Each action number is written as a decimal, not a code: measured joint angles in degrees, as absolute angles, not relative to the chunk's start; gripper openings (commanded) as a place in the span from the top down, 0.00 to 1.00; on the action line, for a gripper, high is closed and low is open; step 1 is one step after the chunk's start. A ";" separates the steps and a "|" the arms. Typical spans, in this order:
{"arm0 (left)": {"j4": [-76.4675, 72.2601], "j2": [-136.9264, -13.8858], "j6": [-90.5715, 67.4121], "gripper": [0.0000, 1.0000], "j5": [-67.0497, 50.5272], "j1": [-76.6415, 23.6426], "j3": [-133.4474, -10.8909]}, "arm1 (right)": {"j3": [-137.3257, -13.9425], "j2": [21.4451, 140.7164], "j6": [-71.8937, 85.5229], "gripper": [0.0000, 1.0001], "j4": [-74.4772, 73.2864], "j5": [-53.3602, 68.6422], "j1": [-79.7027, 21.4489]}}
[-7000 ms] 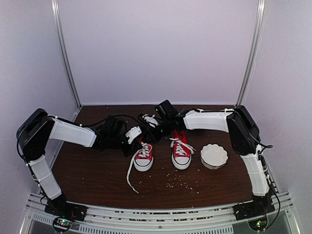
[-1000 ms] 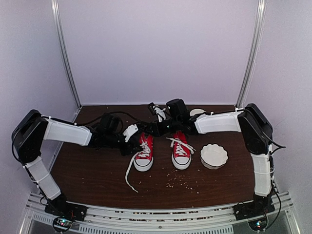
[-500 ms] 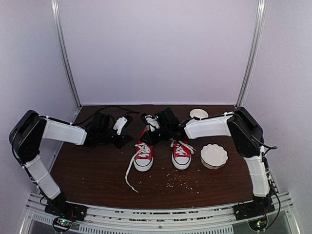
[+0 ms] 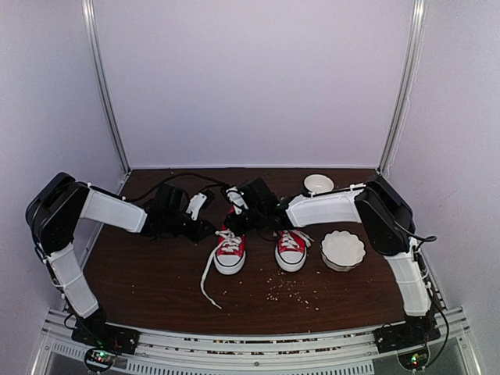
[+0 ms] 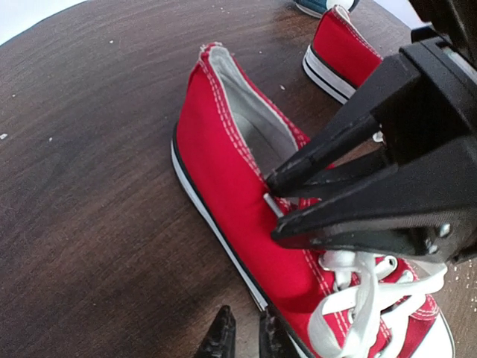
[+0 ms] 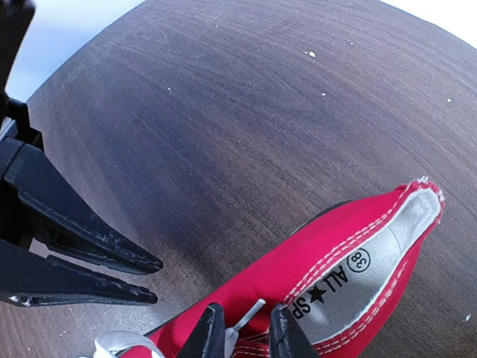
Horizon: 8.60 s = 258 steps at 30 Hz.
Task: Tie the shoes
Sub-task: Pull the crossed shoelace from the shoe, then pass from the left arm to the right
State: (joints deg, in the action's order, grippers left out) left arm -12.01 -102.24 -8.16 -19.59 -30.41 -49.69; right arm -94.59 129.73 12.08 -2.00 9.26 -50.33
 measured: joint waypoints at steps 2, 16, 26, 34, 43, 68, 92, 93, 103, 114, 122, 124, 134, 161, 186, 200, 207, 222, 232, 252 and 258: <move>-12.03 -102.32 -8.56 0.88 -19.99 -30.41 -49.82 | -94.83 129.86 11.84 0.79 -2.35 7.99 -50.78; -12.16 -103.98 -10.00 0.85 -22.35 -30.41 -50.94 | -100.05 130.85 10.83 0.77 -9.63 2.26 -52.07; -12.80 -105.12 -12.64 0.85 -23.44 -30.41 -51.31 | -102.41 131.59 10.76 0.76 -13.91 -0.62 -53.82; -16.88 -106.56 -18.33 0.85 -24.40 -30.41 -50.98 | -103.68 131.76 10.76 0.76 -16.69 -2.66 -54.68; -21.15 -107.48 -23.44 0.85 -24.01 -30.41 -48.82 | -107.87 134.15 9.52 1.00 -20.80 -4.60 -54.89; -19.22 -106.24 -20.40 0.85 -21.65 -30.41 -48.49 | -100.44 127.57 6.39 1.00 -12.25 -1.72 -53.30; -19.70 -104.86 -16.38 0.77 -25.89 -31.68 -48.38 | -83.77 120.70 20.86 0.85 9.52 16.99 -46.39; -19.59 -104.86 -16.05 0.77 -25.98 -31.81 -48.38 | -83.09 119.92 21.02 0.85 9.82 17.06 -46.15; -18.68 -104.77 -14.11 0.76 -26.09 -32.10 -48.56 | -86.94 118.63 19.64 0.71 4.91 16.86 -44.97; -18.37 -104.44 -14.02 0.75 -24.82 -32.10 -48.58 | -102.43 129.67 16.80 0.64 -8.01 18.61 -45.30; -18.28 -103.92 -14.00 0.74 -23.35 -32.10 -48.58 | -104.03 131.39 16.21 0.66 -13.08 19.73 -45.60; -18.28 -103.79 -14.00 0.74 -23.29 -32.10 -48.58 | -104.07 131.44 16.05 0.69 -13.72 19.73 -45.63; -17.89 -103.79 -13.96 0.74 -23.27 -32.10 -48.58 | -104.29 131.48 15.11 1.00 -14.06 19.66 -45.63; 3.77 -91.81 -18.98 0.33 -4.75 -47.53 -43.42 | -84.44 120.36 16.40 1.00 5.23 19.00 -44.25; 19.53 -91.09 -30.33 0.85 2.83 -56.36 -44.21 | -79.22 114.74 13.78 1.00 11.22 18.09 -44.38; 23.68 -85.32 -27.31 1.00 16.56 -56.45 -44.03 | -79.29 114.67 12.03 1.00 11.22 16.64 -44.84; 12.86 -84.64 -18.39 1.00 26.06 -51.37 -45.87 | -85.45 116.86 12.78 1.00 12.43 17.10 -45.41; -8.36 -91.94 -4.19 1.00 22.44 -49.45 -58.57 | -86.61 117.64 16.29 1.00 17.61 13.85 -45.15; -16.25 -78.06 -15.81 1.00 20.97 -21.39 -32.51 | -48.97 97.56 24.12 1.00 28.10 9.87 -24.40; -19.55 -68.69 -22.26 1.00 13.63 -18.31 -21.58 | -30.59 98.00 40.16 1.00 47.86 20.12 -13.10; -19.51 -70.41 -22.04 1.00 11.94 -18.55 -22.20 | -35.86 97.06 35.44 1.00 40.10 18.28 -15.31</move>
